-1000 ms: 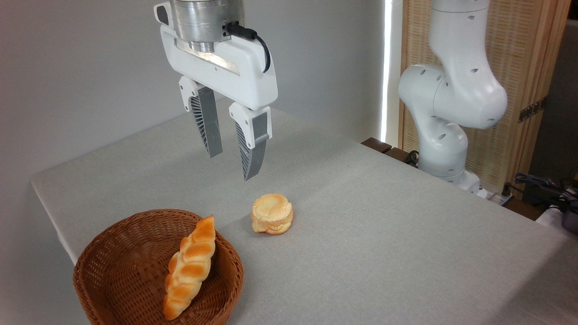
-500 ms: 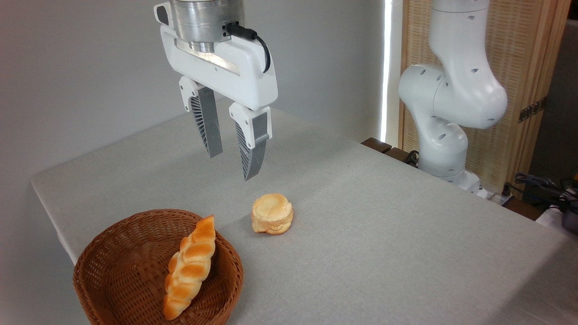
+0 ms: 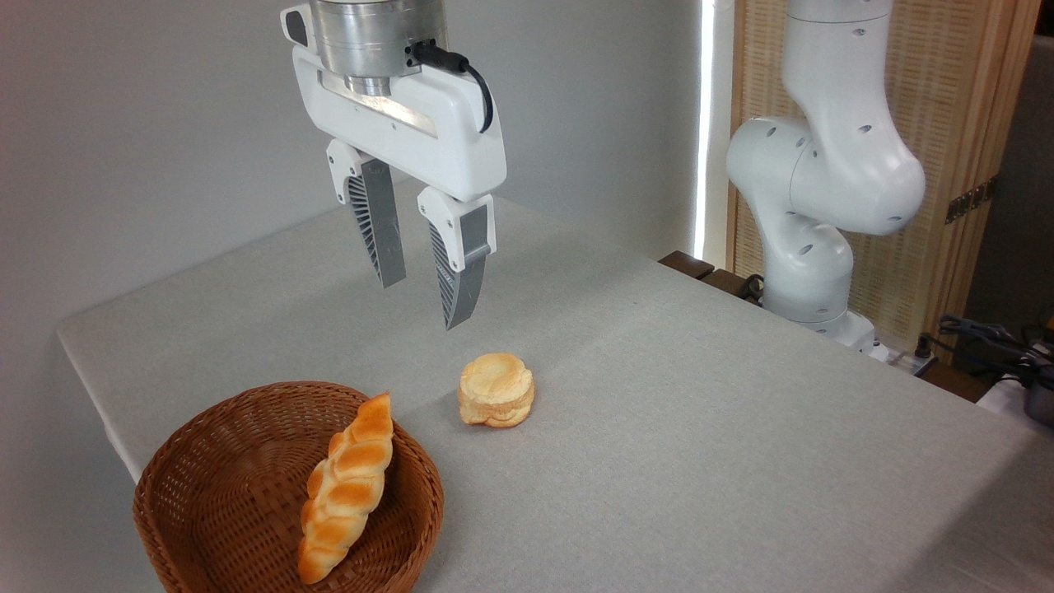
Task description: Put bread into the basket
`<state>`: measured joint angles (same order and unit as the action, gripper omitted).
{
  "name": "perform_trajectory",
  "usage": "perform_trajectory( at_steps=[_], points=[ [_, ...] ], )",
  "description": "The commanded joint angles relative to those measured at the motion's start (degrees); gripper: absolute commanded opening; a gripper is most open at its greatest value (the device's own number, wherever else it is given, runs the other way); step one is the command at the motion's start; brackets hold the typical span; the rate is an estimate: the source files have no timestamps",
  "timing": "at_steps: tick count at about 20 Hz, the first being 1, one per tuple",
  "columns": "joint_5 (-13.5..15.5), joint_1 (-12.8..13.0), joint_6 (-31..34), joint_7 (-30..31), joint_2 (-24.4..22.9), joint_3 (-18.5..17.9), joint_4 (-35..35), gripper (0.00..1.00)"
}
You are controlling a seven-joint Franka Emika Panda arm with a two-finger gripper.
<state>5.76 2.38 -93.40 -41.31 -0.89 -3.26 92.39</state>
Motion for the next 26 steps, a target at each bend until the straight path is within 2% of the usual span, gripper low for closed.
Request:
perform_trajectory(
  at_steps=[1,10,12,14,16,18,21,24,26],
  points=[
    [0.75,0.16,0.67,-1.31,-0.87,-0.34,0.78,1.0],
    [0.66,0.52,0.67,-1.31,-0.6,0.19,0.95,1.0],
    [0.66,0.6,0.59,-1.31,-0.43,1.33,1.48,1.0],
    [-0.13,0.69,0.5,-1.31,-0.51,1.51,2.27,1.0],
    [-1.44,1.04,0.06,-1.4,-1.82,2.55,5.94,1.0],
    [-2.85,1.39,-0.47,-1.57,-5.07,3.09,10.86,1.0],
    [-2.94,3.41,-4.15,-1.75,-7.54,3.18,17.11,1.0],
    [-2.86,3.76,-6.44,-2.01,-8.07,3.09,21.42,1.0],
    [-2.86,3.77,-10.73,-2.19,-8.16,3.09,24.93,1.0]
  ],
)
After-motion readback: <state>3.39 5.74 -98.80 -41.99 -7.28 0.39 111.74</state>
